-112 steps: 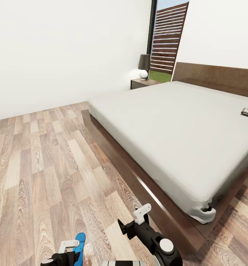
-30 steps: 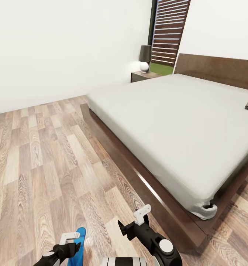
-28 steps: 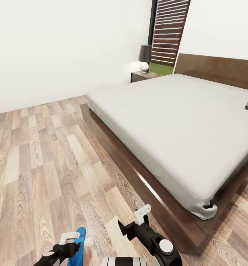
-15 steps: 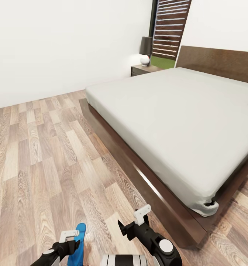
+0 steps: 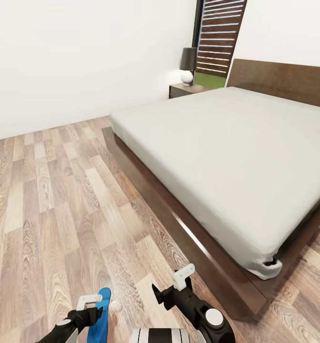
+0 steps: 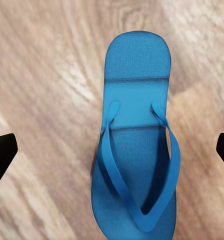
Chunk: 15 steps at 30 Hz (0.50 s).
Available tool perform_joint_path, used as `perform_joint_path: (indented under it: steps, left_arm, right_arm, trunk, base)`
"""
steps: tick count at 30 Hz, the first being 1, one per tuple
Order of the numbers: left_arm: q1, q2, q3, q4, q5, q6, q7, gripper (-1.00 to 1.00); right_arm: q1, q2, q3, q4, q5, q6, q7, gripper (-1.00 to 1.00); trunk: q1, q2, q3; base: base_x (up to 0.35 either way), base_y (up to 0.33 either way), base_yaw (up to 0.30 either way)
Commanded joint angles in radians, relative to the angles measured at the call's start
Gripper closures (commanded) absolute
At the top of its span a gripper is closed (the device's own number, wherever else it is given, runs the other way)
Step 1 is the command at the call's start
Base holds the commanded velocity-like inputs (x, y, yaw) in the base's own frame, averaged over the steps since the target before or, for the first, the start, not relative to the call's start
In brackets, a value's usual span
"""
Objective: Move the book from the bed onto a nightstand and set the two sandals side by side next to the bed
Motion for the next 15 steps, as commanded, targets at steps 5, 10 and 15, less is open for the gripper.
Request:
perform_joint_path:
  steps: [5, 10, 15]
  left_arm:
    - [-0.001, -0.001, 0.002, -0.005, 0.008, -0.001, 0.000, -1.00]
    - [-0.001, -0.004, 0.003, -0.017, 0.008, -0.001, 0.003, -1.00]
    - [-0.001, -0.005, 0.004, -0.035, 0.007, 0.000, 0.012, -1.00]
  right_arm:
    - [0.000, 0.000, -0.001, -0.001, 0.001, 0.005, 0.004, -1.00]
    - [0.000, -0.001, -0.001, -0.002, 0.001, 0.005, 0.004, -1.00]
    - [0.000, -0.001, -0.001, -0.002, 0.001, 0.005, 0.004, -1.00]
  trunk:
    - [0.001, -0.001, -0.008]
    - [0.003, -0.002, -0.028]
    - [0.003, -0.002, -0.028]
  base:
    - [0.000, 0.000, 0.000]
    - [0.000, 0.000, 0.000]
    - [0.000, 0.000, 0.000]
